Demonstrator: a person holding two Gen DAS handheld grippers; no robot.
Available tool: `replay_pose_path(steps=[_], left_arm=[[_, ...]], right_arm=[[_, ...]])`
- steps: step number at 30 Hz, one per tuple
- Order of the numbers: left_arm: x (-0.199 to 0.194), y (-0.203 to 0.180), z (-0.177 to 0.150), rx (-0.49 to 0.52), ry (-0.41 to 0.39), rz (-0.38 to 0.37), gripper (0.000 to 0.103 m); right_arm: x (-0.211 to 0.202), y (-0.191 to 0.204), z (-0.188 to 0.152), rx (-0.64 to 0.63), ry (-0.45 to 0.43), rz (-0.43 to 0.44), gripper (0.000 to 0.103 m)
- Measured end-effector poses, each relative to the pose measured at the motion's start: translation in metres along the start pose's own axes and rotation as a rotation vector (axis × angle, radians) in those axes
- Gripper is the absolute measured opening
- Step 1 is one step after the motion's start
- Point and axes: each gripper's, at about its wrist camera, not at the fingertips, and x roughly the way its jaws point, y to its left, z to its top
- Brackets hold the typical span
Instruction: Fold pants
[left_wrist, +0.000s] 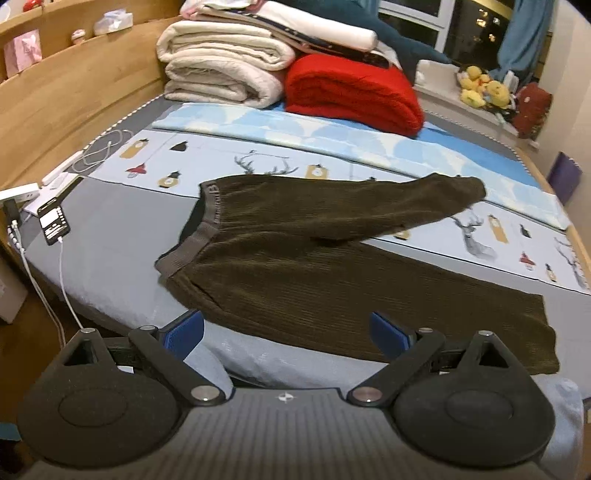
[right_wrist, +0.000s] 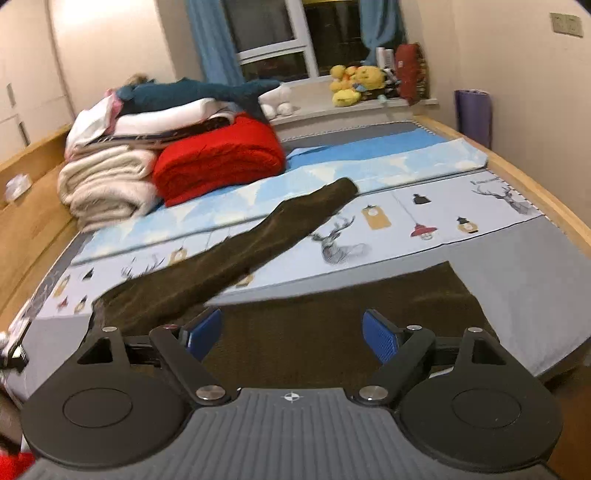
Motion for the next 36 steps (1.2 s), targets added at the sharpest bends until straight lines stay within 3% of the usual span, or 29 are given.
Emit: replay_pose_path(steps=[10,22,26,31,36], left_arm=[[0.005,-0.014,0.024,0.078,0.004,0.059,0.098],[0.081,-0.012,0.086,0.127,0.070,0.092,0.098],[0.132,-0.006,0.115,0.173,0.091,0.129,0.098],[0.225,0.012,0.172,0.238,0.151,0.131,0.098],[0.337,0.029,0.220,0.428,0.158,0.227,0.098]], right_arm=[[0.020,0.003,-0.001,-0.014,0.010,0.002,0.085],[0.078,0.010,0.025,-0.040,0.085,-0.044,0.085],[0.103,0.010,0.034,-0.042,0.107,-0.056,0.085],[0.161,0.008,0.051,-0.047,0.172,-0.063,0.085],[0.254,0.012,0.093,0.007,0.234,-0.029,0.085]])
